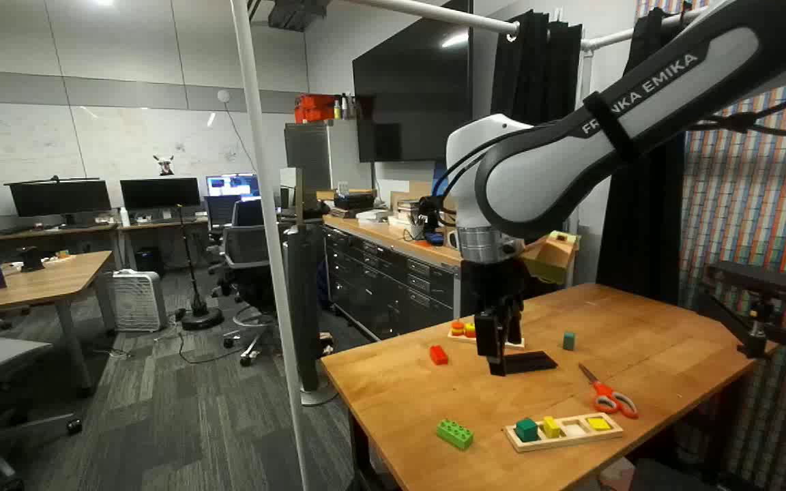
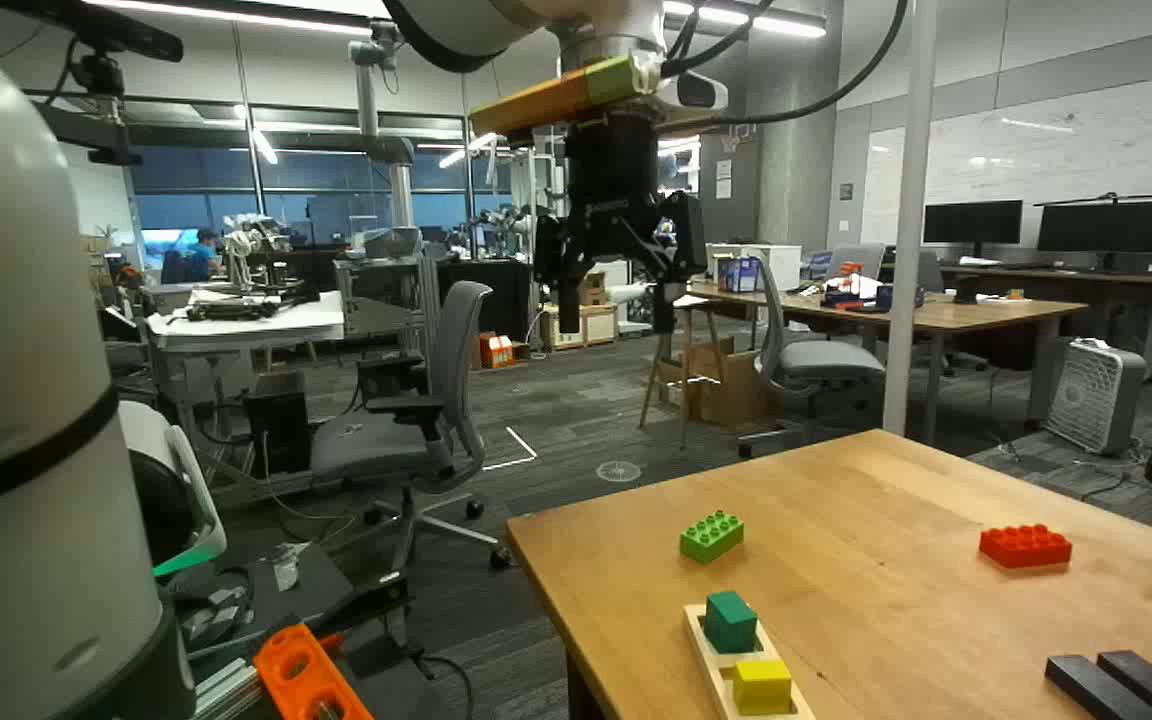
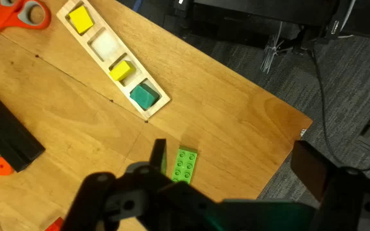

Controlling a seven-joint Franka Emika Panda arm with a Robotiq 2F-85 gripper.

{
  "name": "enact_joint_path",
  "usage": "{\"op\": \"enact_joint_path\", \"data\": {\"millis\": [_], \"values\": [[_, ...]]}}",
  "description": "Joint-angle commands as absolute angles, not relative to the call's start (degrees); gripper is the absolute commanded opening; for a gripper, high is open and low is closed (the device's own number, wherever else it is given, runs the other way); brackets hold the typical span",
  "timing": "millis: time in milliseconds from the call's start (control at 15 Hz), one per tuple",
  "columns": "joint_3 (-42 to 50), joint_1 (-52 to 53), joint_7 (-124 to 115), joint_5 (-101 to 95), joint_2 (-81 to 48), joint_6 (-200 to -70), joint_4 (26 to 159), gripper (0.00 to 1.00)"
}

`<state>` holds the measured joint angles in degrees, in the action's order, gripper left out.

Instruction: Put the orange rings on the wooden board

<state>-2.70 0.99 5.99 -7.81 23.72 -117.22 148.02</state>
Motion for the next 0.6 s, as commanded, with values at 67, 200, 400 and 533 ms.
{"op": "enact_joint_path", "data": {"millis": [67, 200, 400, 533], "values": [[-2.23, 1.50, 5.80, -8.01, 23.71, -117.11, 147.88, 1.00], [-2.23, 1.50, 5.80, -8.01, 23.71, -117.11, 147.86, 1.00], [-2.23, 1.50, 5.80, -8.01, 23.71, -117.11, 147.86, 1.00], [-2.31, 1.31, 5.48, -8.41, 23.58, -117.38, 147.84, 1.00]]}}
